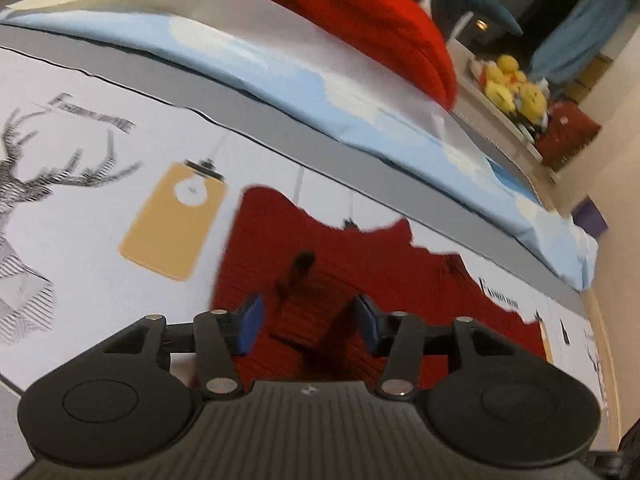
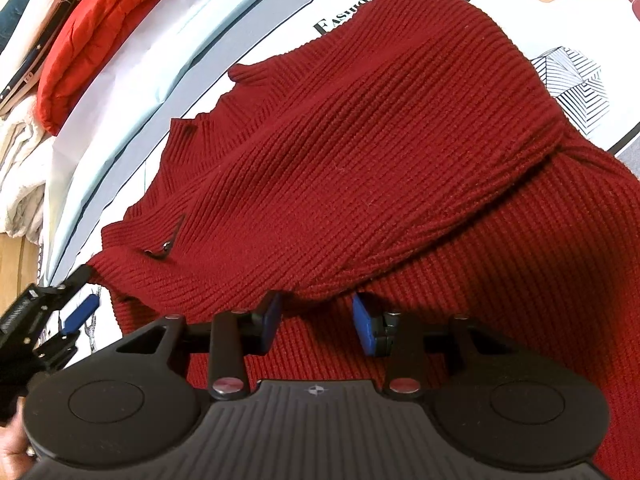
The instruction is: Fold small clothes
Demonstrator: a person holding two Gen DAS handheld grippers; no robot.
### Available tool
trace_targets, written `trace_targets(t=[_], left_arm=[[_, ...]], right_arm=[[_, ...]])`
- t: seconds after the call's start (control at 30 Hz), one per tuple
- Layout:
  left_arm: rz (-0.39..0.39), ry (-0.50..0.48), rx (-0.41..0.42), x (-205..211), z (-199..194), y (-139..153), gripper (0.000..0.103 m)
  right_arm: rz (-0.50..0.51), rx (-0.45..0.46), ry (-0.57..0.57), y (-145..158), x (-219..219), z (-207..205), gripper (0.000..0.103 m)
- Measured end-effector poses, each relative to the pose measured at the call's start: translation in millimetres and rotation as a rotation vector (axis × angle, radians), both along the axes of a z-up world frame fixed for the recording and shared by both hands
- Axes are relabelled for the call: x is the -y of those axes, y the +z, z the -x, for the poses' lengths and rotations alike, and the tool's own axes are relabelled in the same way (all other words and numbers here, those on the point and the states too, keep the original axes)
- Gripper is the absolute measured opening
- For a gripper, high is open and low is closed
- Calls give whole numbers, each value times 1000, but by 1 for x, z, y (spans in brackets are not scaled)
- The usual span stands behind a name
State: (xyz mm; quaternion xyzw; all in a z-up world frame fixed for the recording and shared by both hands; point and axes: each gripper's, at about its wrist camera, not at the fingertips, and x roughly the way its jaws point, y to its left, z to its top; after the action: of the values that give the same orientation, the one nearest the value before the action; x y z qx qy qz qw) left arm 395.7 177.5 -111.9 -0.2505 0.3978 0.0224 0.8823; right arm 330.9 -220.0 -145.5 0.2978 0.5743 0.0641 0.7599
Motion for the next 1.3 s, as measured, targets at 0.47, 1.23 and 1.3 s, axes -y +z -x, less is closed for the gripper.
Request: trace_targets(t=[0.47, 1.23, 1.3], left_arm=[[-98, -40, 87, -4, 4, 27, 0], [-114, -116, 158, -2, 1, 29, 0], [-110, -136, 184, -4, 4, 47, 0]], right_arm=[[37, 120, 178, 25, -25, -1, 43], [106, 287, 102, 45, -1, -12, 43], [115, 296, 68, 46, 4, -13, 43]])
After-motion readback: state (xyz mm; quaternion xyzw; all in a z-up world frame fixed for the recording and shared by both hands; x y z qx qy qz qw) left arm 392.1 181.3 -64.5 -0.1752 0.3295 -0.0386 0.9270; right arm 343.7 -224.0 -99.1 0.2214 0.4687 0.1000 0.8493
